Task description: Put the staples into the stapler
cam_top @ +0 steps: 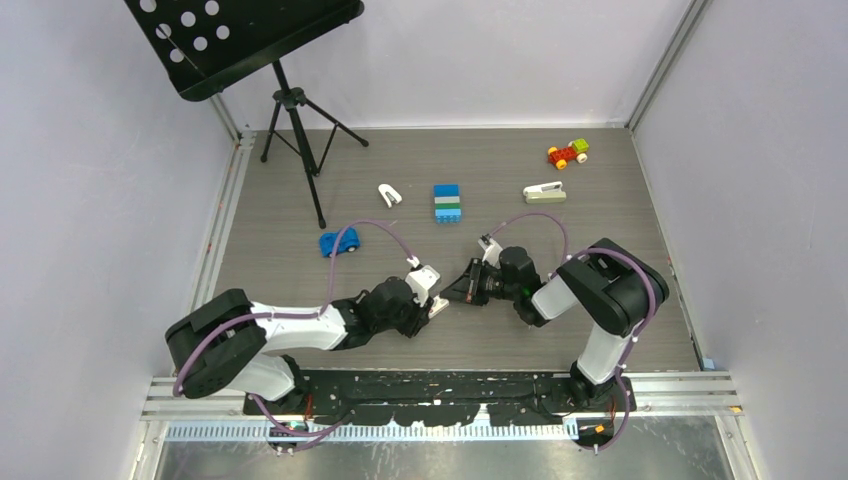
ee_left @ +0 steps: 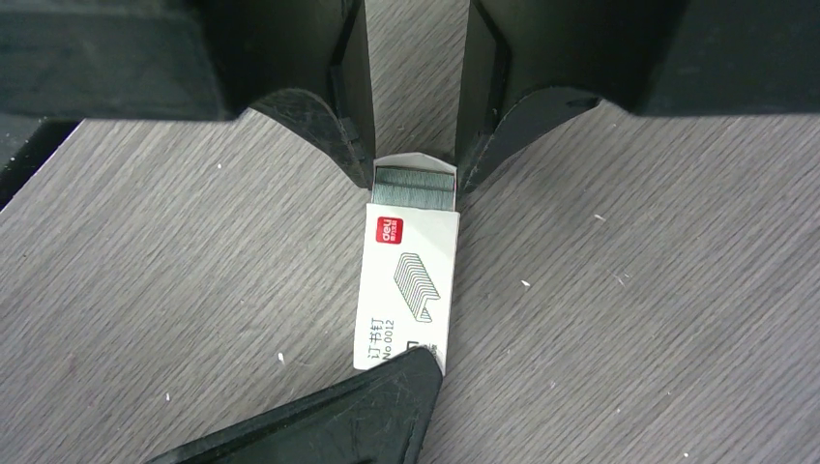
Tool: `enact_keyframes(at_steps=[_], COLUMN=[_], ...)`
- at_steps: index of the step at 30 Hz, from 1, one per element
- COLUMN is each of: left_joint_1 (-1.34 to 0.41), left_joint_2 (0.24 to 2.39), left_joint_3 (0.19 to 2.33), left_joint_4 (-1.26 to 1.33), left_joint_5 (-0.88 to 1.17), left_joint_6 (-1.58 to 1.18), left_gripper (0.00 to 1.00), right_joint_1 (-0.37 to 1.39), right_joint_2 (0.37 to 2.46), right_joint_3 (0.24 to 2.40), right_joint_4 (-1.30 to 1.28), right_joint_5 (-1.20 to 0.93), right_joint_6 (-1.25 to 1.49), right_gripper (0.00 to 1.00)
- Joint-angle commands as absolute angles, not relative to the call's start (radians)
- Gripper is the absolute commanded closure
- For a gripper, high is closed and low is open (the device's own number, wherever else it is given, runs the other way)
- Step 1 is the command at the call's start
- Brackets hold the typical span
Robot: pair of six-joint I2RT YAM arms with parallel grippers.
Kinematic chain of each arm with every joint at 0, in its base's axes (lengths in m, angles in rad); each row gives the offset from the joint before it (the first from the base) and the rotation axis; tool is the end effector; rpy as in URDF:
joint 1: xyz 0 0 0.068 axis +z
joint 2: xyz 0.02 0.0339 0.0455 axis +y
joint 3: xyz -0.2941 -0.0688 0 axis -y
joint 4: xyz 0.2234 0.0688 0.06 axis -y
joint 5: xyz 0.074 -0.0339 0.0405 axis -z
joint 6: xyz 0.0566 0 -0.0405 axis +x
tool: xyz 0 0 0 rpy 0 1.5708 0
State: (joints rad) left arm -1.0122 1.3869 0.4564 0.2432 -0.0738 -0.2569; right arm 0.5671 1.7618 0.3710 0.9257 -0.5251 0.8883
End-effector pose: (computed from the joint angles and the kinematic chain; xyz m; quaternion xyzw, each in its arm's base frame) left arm 0.1353 -0.2086 0.1766 0.3185 0.8455 -0.2264 0.3638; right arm 0.2250 0.1769 0.1380 -0.0031 0.8331 0.5022 0.2317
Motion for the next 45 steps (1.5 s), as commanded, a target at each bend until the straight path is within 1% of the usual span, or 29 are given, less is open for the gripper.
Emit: enact_keyframes(at_steps=[1, 8, 16, 35, 37, 40, 43, 45], left_joint_1=[-1.015, -1.015, -1.015, -1.016, -1.016, -1.017, -1.017, -1.016], left_joint_2=[1.372, 1.361, 1.357, 1.371, 1.369, 1.361, 1.349, 1.334], left_joint_3=[0.410, 0.399, 0.403, 0.414, 0.413, 0.413, 0.416, 0.423], left_joint_4=[0.185, 0.168, 0.142, 0.120, 0.120, 0.120, 0.116, 0.106], left_joint_5=[-0.021, -0.027, -0.041, -0.053, -0.054, -0.052, -0.052, -0.054], left_joint_6=[-0.305, -0.324, -0.315, -0.296, -0.299, -0.300, -0.303, -0.306], left_gripper=[0.73, 0.73, 0.70, 0.67, 0.64, 0.56, 0.44, 0.36], right_joint_1=[0.557, 0.548, 0.537, 0.459, 0.457, 0.457, 0.457, 0.457], right_joint_2=[1.726, 1.678, 1.619, 1.586, 1.576, 1.558, 1.531, 1.503], right_joint_3=[0.371, 0.359, 0.359, 0.322, 0.319, 0.319, 0.311, 0.309], right_joint_4=[0.918, 0.882, 0.800, 0.781, 0.772, 0.745, 0.728, 0.700], right_joint_5=[-0.481, -0.457, -0.435, -0.437, -0.431, -0.416, -0.403, -0.388], right_joint_6=[0.850, 0.835, 0.796, 0.781, 0.782, 0.784, 0.789, 0.788], right_gripper=[1.00, 1.00, 1.00, 0.99, 0.95, 0.88, 0.73, 0.66])
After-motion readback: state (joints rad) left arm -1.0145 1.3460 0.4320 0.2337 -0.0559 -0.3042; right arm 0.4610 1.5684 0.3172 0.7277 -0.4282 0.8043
